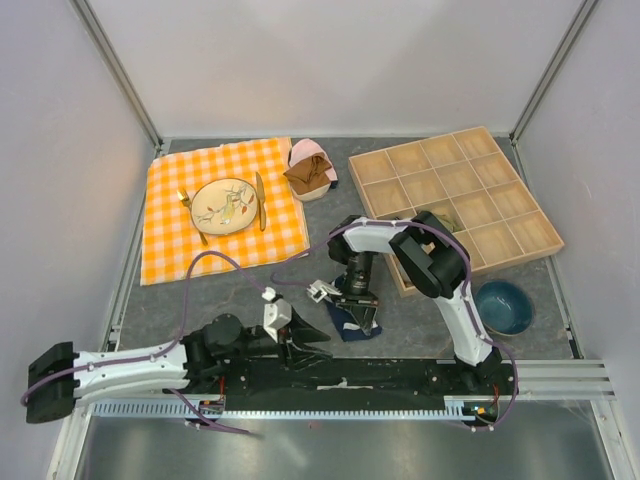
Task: Roll the underwear
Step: Roll the underwear to the center of the board.
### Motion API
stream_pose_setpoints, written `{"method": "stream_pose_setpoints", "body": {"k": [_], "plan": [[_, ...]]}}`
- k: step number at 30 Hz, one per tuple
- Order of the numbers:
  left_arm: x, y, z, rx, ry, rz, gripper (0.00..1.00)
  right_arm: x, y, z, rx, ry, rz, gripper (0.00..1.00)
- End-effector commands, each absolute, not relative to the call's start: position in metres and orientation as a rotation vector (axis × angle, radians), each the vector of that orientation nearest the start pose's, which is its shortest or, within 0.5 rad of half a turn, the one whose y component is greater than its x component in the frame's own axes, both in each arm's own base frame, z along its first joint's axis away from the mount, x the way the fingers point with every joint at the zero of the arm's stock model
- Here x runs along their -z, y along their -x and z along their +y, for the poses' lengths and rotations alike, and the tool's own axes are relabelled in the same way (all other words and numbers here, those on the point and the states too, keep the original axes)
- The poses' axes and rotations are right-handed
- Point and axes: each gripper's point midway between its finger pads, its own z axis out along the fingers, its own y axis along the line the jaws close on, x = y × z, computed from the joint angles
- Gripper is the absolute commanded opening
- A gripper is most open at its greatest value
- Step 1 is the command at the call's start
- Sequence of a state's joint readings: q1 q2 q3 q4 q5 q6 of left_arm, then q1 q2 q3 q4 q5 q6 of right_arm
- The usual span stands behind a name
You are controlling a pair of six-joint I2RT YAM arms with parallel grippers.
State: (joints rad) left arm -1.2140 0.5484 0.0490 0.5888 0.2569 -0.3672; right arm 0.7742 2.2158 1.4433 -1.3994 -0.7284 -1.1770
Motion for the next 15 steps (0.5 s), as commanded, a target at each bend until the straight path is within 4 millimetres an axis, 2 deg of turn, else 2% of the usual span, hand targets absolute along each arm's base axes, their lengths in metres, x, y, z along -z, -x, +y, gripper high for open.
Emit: {"method": "stream_pose_setpoints", "body": {"k": [1,6,7,8,10,11,12,13,14,15], "plan": [[-0.107,-0.054,-0.283,1.178,-1.029,1.523,0.52,0.007,-0.13,0.246,-1.347,2.475,2.151,0.11],[-0.099,-0.06,-0.299,1.017,-1.163,1.495,0.55,0.016,-0.133,0.244,-1.322,2.46,2.21,0.12],[-0.108,-0.065,-0.306,0.99,-1.166,1.473,0.56,0.017,-0.133,0.244,-1.317,2.459,2.22,0.12],[-0.095,-0.067,-0.309,0.924,-1.236,1.47,0.57,0.018,-0.133,0.244,-1.316,2.453,2.228,0.12],[-0.1,-0.068,-0.322,0.891,-1.29,1.434,0.57,0.02,-0.134,0.244,-1.313,2.451,2.236,0.12],[-0.088,-0.069,-0.326,0.844,-1.351,1.434,0.57,0.02,-0.135,0.244,-1.312,2.447,2.238,0.12],[-0.084,-0.068,-0.33,0.826,-1.383,1.429,0.58,0.021,-0.134,0.244,-1.313,2.452,2.243,0.12],[-0.091,-0.074,-0.338,0.787,-1.387,1.404,0.58,0.022,-0.133,0.244,-1.315,2.45,2.243,0.12],[-0.087,-0.075,-0.341,0.77,-1.408,1.406,0.58,0.022,-0.134,0.244,-1.315,2.447,2.246,0.12],[-0.075,-0.074,-0.344,0.745,-1.449,1.421,0.58,0.022,-0.134,0.243,-1.316,2.444,2.252,0.12]]}}
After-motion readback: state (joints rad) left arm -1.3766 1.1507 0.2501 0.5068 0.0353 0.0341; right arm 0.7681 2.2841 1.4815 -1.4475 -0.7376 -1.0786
